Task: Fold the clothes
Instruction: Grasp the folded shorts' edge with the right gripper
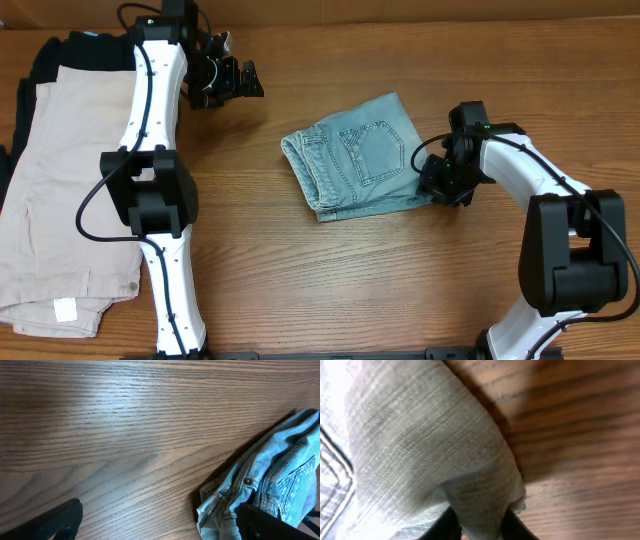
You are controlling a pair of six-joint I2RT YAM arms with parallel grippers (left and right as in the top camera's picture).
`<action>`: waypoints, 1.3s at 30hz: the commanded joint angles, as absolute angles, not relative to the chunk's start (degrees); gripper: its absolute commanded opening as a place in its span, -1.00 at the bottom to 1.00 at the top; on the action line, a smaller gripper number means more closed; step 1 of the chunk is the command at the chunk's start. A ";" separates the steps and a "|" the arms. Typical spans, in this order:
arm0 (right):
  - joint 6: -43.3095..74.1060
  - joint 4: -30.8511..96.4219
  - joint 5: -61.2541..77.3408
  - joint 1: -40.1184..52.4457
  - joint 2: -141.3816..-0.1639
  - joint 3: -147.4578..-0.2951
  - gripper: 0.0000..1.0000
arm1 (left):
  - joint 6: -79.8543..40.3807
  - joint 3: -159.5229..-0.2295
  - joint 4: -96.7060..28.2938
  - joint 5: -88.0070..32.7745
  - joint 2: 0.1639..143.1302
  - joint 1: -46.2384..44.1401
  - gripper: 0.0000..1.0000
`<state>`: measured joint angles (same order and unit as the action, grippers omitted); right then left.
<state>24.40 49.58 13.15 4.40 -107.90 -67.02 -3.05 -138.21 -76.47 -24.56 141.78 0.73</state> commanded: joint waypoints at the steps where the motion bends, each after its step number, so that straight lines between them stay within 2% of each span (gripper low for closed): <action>1: 28.64 45.50 4.32 1.93 -107.44 -66.22 -0.85 | -3.44 -139.50 -76.44 -23.97 141.62 0.71 1.00; 3: 28.67 42.04 1.96 -0.23 -107.44 -66.22 -0.92 | -3.44 -139.50 -76.44 -23.97 141.62 0.71 1.00; 9: 28.49 24.95 0.60 -10.00 -107.44 -66.46 -0.92 | -6.39 -139.50 -75.37 -23.99 141.62 0.69 1.00; 10: 26.68 22.98 6.17 -12.67 -107.42 -67.72 -0.74 | -6.70 -139.50 -74.81 -23.99 141.62 0.69 0.99; 11: 25.23 23.35 10.28 -13.93 -107.42 -68.90 -0.38 | -6.92 -139.50 -74.63 -23.99 141.62 0.69 1.00; 12: 24.43 24.73 14.87 -15.20 -107.37 -70.48 0.07 | -6.92 -139.50 -74.50 -23.99 141.62 0.69 1.00; 13: 24.14 26.61 18.68 -16.23 -107.37 -72.05 0.22 | -6.92 -139.50 -74.50 -23.99 141.62 0.69 1.00; 14: 24.14 30.39 24.32 -17.50 -107.35 -74.76 0.26 | -6.90 -139.50 -74.52 -23.97 141.62 0.69 1.00; 18: 22.44 46.13 34.33 -16.86 -107.24 -82.39 0.29 | -6.87 -139.50 -74.52 -23.97 141.62 0.69 1.00; 21: 22.44 56.14 34.17 -12.16 -107.15 -82.78 0.29 | -6.85 -139.50 -74.81 -23.77 141.62 0.71 1.00; 25: 23.83 61.41 27.42 -4.69 -107.22 -80.03 0.26 | -6.44 -139.50 -76.16 -23.73 141.62 0.71 1.00; 30: 33.69 59.57 17.52 2.98 -107.26 -73.93 0.30 | -6.20 -139.50 -76.73 -22.79 141.62 0.71 1.00; 37: 38.00 52.71 9.69 6.17 -107.28 -65.14 0.65 | -6.22 -139.50 -76.66 -22.04 141.62 0.71 1.00; 39: 37.98 49.69 9.78 6.22 -107.28 -62.92 0.69 | -6.22 -139.50 -76.64 -22.02 141.62 0.71 1.00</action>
